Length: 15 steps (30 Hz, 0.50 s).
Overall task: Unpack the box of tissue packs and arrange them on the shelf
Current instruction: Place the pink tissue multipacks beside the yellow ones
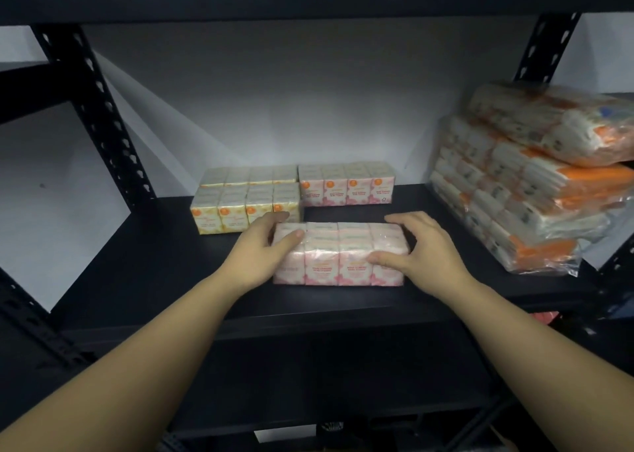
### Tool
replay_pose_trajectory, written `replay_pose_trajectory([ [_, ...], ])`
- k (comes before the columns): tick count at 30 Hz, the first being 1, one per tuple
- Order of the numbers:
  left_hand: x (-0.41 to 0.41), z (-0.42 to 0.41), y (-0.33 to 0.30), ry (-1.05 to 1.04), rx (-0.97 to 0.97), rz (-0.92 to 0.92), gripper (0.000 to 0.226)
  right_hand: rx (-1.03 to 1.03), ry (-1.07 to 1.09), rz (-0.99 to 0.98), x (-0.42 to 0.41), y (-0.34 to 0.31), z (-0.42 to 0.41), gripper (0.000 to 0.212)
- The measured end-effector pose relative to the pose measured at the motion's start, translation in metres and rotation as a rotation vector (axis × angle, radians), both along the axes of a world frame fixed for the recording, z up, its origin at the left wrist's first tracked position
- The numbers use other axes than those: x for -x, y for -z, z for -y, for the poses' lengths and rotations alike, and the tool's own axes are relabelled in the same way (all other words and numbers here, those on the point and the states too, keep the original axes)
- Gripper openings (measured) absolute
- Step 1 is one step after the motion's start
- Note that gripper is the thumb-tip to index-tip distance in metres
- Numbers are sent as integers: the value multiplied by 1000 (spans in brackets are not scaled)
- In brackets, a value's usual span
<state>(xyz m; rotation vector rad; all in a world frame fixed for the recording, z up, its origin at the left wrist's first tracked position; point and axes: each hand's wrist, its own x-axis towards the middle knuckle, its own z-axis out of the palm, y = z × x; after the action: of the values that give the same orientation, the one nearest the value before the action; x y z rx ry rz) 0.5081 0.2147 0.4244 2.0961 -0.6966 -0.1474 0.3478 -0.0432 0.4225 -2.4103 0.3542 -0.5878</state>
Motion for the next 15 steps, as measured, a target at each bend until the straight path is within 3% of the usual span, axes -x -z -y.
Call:
replay_pose_trajectory([
  [5,5,0,-5,23,-45,85,53,-68,157,39,-7,1,-6,98],
  [9,2,9,-16,101,-122,15,56,-13,257,55,-17,1,-39,105],
  [13,8,10,-14,121,-135,3,52,-49,353,-15,-31,2,-50,120],
  [15,19,6,-11,127,-104,28,40,-65,381,-46,-36,-2,-44,125],
])
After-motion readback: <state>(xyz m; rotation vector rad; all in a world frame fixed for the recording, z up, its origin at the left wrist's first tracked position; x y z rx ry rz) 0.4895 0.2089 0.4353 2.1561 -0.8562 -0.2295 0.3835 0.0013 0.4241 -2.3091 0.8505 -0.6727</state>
